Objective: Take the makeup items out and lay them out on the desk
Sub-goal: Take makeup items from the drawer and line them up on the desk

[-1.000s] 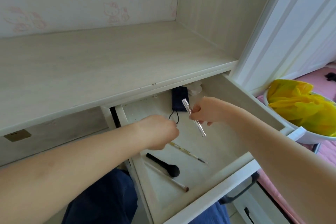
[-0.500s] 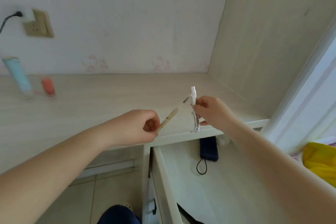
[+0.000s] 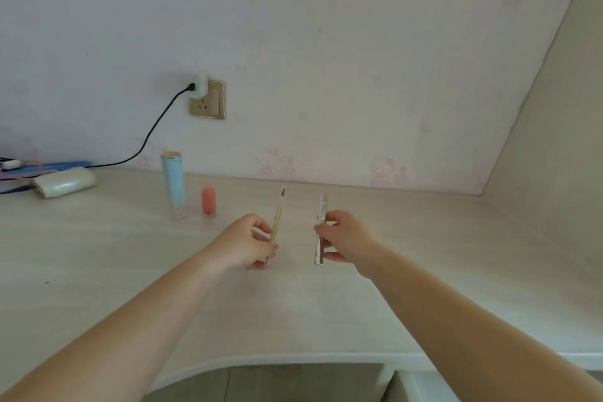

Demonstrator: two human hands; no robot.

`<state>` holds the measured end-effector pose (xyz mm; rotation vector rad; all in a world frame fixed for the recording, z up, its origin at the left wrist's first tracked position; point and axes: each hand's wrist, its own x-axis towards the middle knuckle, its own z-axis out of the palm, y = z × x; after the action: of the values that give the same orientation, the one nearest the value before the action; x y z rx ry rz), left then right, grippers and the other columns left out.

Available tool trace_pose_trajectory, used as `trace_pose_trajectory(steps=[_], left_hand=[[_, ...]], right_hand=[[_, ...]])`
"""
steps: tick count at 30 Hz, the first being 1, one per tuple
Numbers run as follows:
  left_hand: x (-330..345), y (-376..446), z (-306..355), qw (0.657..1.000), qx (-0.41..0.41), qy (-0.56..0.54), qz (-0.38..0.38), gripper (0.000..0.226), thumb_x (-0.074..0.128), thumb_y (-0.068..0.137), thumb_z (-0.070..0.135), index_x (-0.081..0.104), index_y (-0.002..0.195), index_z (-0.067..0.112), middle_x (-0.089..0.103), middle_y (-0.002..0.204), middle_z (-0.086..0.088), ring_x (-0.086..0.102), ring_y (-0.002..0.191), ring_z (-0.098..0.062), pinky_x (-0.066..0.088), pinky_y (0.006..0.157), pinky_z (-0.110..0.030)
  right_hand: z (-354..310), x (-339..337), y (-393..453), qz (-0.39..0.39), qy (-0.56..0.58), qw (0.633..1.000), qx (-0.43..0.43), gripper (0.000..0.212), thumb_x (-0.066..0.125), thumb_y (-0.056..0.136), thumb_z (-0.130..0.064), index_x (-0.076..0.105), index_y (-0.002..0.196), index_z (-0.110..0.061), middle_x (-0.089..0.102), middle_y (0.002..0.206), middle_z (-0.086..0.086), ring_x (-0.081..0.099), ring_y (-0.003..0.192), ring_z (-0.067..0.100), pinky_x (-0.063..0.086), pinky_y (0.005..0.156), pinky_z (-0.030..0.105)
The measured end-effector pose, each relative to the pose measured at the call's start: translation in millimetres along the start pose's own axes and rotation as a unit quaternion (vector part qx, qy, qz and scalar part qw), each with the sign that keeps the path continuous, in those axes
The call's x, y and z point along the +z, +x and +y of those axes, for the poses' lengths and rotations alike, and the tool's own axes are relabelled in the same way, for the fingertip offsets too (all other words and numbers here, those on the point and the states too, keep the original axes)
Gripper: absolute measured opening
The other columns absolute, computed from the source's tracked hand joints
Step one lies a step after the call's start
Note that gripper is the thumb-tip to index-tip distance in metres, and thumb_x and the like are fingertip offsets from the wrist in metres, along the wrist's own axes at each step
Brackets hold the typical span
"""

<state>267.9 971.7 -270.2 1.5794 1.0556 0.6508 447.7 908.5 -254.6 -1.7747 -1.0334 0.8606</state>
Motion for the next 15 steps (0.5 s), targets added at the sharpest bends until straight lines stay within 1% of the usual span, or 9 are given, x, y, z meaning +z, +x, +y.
trace_pose_trajectory(steps=[1,3,5,6,8,9,10,12,15], left_hand=[[-7,7,-3,1.000,0.001,0.003,0.008,0.024,0.059,0.079,-0.010,0.050,0.083,0.012,0.064,0.085,-0.015,0.059,0.061,-0.020,0.050,0.043,-0.021],[-18,19,-9,1.000,0.006,0.020,0.023,0.022,0.057,0.080,-0.010,0.053,0.080,0.012,0.061,0.083,-0.015,0.056,0.055,-0.019,0.044,0.040,-0.018],[-28,30,-14,0.998,0.005,0.043,0.034,0.021,0.056,0.080,-0.009,0.057,0.083,0.012,0.061,0.084,-0.017,0.056,0.053,-0.019,0.042,0.040,-0.017],[-32,37,-16,0.998,0.001,0.049,0.035,0.021,0.056,0.080,-0.008,0.059,0.088,0.011,0.061,0.085,-0.017,0.056,0.054,-0.019,0.043,0.041,-0.019],[-39,48,-19,0.997,-0.005,0.068,0.033,0.025,0.055,0.081,-0.006,0.061,0.099,0.010,0.061,0.085,-0.014,0.056,0.056,-0.018,0.044,0.044,-0.020],[-42,52,-19,0.996,-0.006,0.084,0.032,0.026,0.055,0.081,-0.003,0.062,0.102,0.012,0.062,0.083,-0.010,0.057,0.055,-0.015,0.044,0.044,-0.018],[-45,57,-20,0.994,-0.005,0.105,0.029,0.026,0.056,0.081,-0.001,0.062,0.101,0.015,0.062,0.078,-0.006,0.057,0.053,-0.013,0.043,0.044,-0.015],[-49,65,-23,0.989,-0.003,0.143,0.022,0.028,0.057,0.080,0.003,0.061,0.100,0.021,0.062,0.072,0.000,0.057,0.050,-0.009,0.044,0.049,-0.015],[-54,76,-27,0.983,-0.004,0.183,0.019,0.032,0.058,0.078,0.005,0.062,0.104,0.023,0.061,0.072,0.004,0.057,0.050,-0.009,0.046,0.055,-0.017]], right_hand=[[-1,12,9,-0.009,-0.007,1.000,0.002,0.016,0.055,0.089,-0.017,0.059,0.105,-0.017,0.058,0.074,0.000,0.059,0.070,0.012,0.050,0.054,0.020],[-1,32,25,-0.024,-0.024,0.999,0.006,0.005,0.056,0.089,-0.018,0.060,0.087,-0.016,0.056,0.069,0.001,0.056,0.064,0.011,0.047,0.051,0.019],[-2,46,42,-0.030,-0.037,0.999,0.001,0.020,0.059,0.089,-0.019,0.058,0.069,-0.016,0.055,0.065,0.001,0.055,0.060,0.011,0.047,0.049,0.019],[-3,53,52,-0.028,-0.048,0.998,-0.003,0.023,0.060,0.089,-0.020,0.059,0.065,-0.016,0.055,0.064,0.001,0.055,0.059,0.012,0.049,0.051,0.021],[-5,65,67,-0.020,-0.088,0.996,-0.017,0.024,0.061,0.087,-0.023,0.064,0.066,-0.013,0.059,0.064,0.003,0.059,0.061,0.018,0.056,0.066,0.032],[-5,70,74,-0.014,-0.110,0.993,-0.026,0.023,0.061,0.087,-0.025,0.067,0.070,-0.011,0.060,0.065,0.004,0.060,0.065,0.020,0.056,0.074,0.037],[-6,75,80,-0.007,-0.128,0.991,-0.033,0.022,0.062,0.086,-0.027,0.069,0.074,-0.010,0.062,0.067,0.006,0.061,0.068,0.022,0.056,0.078,0.040],[-5,83,92,0.010,-0.149,0.988,-0.044,0.023,0.061,0.085,-0.030,0.069,0.075,-0.012,0.061,0.067,0.005,0.061,0.069,0.022,0.054,0.075,0.038],[-3,91,107,0.033,-0.191,0.979,-0.055,0.029,0.059,0.085,-0.033,0.058,0.060,-0.018,0.055,0.057,-0.001,0.055,0.059,0.019,0.043,0.058,0.028]])
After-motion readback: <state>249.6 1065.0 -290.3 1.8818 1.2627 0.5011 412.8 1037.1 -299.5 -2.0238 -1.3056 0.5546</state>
